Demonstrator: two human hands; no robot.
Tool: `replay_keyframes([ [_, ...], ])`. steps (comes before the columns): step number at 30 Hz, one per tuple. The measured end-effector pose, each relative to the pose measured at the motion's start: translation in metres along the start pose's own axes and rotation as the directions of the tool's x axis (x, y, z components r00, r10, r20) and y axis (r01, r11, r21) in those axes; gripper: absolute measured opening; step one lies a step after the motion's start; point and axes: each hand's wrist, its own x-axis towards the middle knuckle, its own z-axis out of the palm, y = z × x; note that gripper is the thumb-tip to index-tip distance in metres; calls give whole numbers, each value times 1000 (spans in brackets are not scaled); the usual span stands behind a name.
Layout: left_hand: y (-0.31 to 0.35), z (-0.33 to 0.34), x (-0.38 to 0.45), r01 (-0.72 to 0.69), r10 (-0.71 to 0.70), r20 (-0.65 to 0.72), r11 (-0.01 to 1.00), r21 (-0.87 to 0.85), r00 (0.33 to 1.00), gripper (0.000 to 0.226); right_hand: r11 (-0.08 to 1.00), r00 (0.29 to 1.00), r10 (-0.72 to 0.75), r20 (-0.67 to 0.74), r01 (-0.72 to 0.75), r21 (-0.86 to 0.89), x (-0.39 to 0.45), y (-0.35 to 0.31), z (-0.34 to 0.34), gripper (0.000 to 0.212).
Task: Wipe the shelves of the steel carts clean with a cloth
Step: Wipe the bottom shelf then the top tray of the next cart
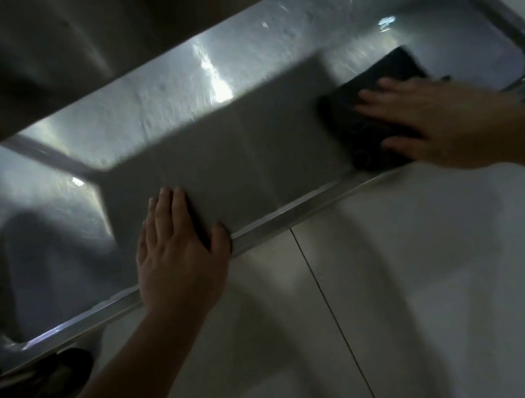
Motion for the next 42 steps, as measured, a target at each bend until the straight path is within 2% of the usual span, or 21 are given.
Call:
replay_keyframes([
  [2,0,1,-1,-6,6,-9,1000,-4,1000,86,962,959,272,-76,-271,15,-18,47,-1,91],
  [3,0,1,-1,-9,9,-10,1000,-4,1000,86,910,902,414,-124,-413,34,-26,60,0,98],
  [5,0,3,-2,-6,6,-17,1000,-2,1000,85,773,762,634,-128,-626,102,-32,57,5,92],
  [7,2,5,-2,-2,2,-28,1000,-6,1000,85,681,664,732,-150,-716,154,-31,25,11,80],
  [8,3,5,-2,2,-2,-32,1000,-8,999,84,683,659,730,-181,-709,174,-31,3,14,76],
  [9,4,5,-3,5,-5,-34,1000,-9,999,84,723,691,691,-210,-665,189,-33,-22,15,73],
  [11,3,5,-3,3,-3,-28,1000,-4,1000,85,851,828,522,-205,-491,185,-34,-67,18,71],
  [13,-1,6,-3,-11,11,-11,1000,0,1000,85,958,953,269,-138,-250,139,-34,-91,20,70],
  [15,-5,5,-3,-25,25,3,1000,2,1000,86,993,993,74,-91,-66,93,-26,-77,15,73],
  [16,-6,5,-2,-31,31,8,999,5,999,87,995,994,51,-93,-42,95,-20,-61,12,75],
  [18,-7,4,-1,-36,36,20,999,15,999,86,971,972,200,-120,-180,160,-5,-15,4,79],
  [20,-7,2,-1,-38,37,30,999,17,999,86,901,904,416,-99,-394,182,10,34,0,86],
  [23,-6,-1,-1,-33,33,47,999,11,998,86,791,791,608,-69,-595,146,38,87,0,91],
  [25,-4,-1,-1,-28,28,51,999,15,998,85,695,701,711,-47,-692,193,61,92,0,84],
  [27,-3,0,0,-21,20,60,999,25,998,85,669,678,734,-38,-713,213,85,70,0,82],
  [30,-3,1,1,-15,13,63,999,33,998,85,747,770,638,-16,-613,259,126,1,-10,84],
  [32,-2,1,1,-14,12,58,999,31,998,86,870,894,449,-10,-434,233,149,-56,-18,86],
  [34,-3,0,1,-17,15,57,999,31,998,87,964,977,213,13,-212,162,159,-112,-21,85],
  [38,-7,0,0,-30,29,69,999,20,997,85,983,987,-144,76,134,124,119,-172,-6,89],
  [40,-7,-1,0,-30,30,76,1000,-1,997,84,977,979,-192,64,184,108,90,-161,1,89],
  [42,-7,-2,1,-34,36,97,999,-31,995,82,985,987,-154,55,149,81,70,-131,2,88],
])
